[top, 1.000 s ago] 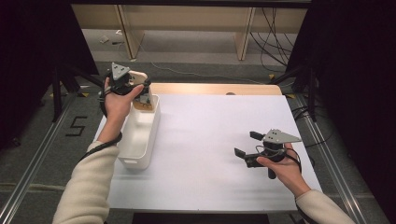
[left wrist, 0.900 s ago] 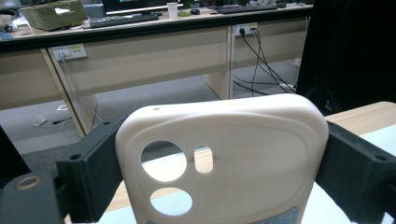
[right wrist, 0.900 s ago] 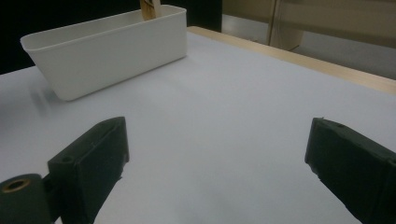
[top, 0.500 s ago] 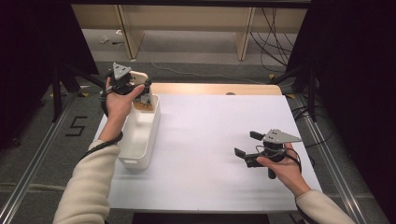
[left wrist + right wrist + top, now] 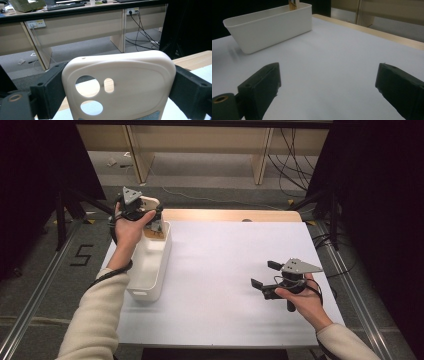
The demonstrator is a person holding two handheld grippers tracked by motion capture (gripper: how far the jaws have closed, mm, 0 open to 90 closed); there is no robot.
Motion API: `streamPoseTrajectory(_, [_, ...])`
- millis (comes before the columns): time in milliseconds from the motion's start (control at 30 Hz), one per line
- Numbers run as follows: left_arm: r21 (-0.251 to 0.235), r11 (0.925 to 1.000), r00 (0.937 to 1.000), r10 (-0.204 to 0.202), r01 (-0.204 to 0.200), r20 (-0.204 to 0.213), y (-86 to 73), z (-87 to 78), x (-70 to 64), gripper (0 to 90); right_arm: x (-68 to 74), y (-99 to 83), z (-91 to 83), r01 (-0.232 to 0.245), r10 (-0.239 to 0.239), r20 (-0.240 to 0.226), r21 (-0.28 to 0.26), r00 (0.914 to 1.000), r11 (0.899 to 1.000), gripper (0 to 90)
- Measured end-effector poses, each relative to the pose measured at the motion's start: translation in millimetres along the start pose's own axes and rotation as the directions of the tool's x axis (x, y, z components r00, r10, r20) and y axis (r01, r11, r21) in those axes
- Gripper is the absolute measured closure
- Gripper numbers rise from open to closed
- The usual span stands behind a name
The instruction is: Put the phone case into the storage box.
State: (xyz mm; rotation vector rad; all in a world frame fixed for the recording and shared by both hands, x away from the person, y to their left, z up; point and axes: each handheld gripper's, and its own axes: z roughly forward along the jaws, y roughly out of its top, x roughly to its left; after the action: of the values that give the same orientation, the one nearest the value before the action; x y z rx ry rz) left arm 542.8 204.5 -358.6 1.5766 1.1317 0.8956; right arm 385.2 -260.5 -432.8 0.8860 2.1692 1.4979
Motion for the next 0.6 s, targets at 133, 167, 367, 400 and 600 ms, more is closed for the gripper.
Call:
streamPoseTrajectory(133, [0.007,1.0000,1.0000,-0.003,0.003,-0.002,-1.7,1.7,0.7,10.0,0.0,0.0,-0.1,-0.001,0.001,0.000,0.000,1.0000,1.000,7.3])
streamPoseTrajectory(167, [0.009,1.0000,1.0000,-0.002,0.002,-0.003,-1.9,1.9,0.8,9.9,0.0,0.0,-0.1,-0.001,0.001,0.000,0.000,1.0000,1.000,7.3])
streamPoseTrajectory(367, [0.012,0.9999,1.0000,-0.002,0.002,-0.005,-2.6,3.2,1.3,9.9,0.1,0.0,0.0,-0.001,0.001,-0.001,0.000,1.0000,1.000,7.3])
streamPoseTrajectory(400, [0.013,0.9999,1.0000,-0.003,0.003,-0.006,-2.7,3.4,1.3,10.0,0.1,0.0,0.0,-0.001,0.001,-0.001,0.000,1.0000,1.000,7.3])
streamPoseTrajectory(600, [0.018,0.9998,1.0000,0.001,-0.001,-0.005,-3.4,5.2,1.3,9.9,0.0,0.0,0.0,-0.001,0.001,-0.001,-0.001,1.0000,1.000,7.3])
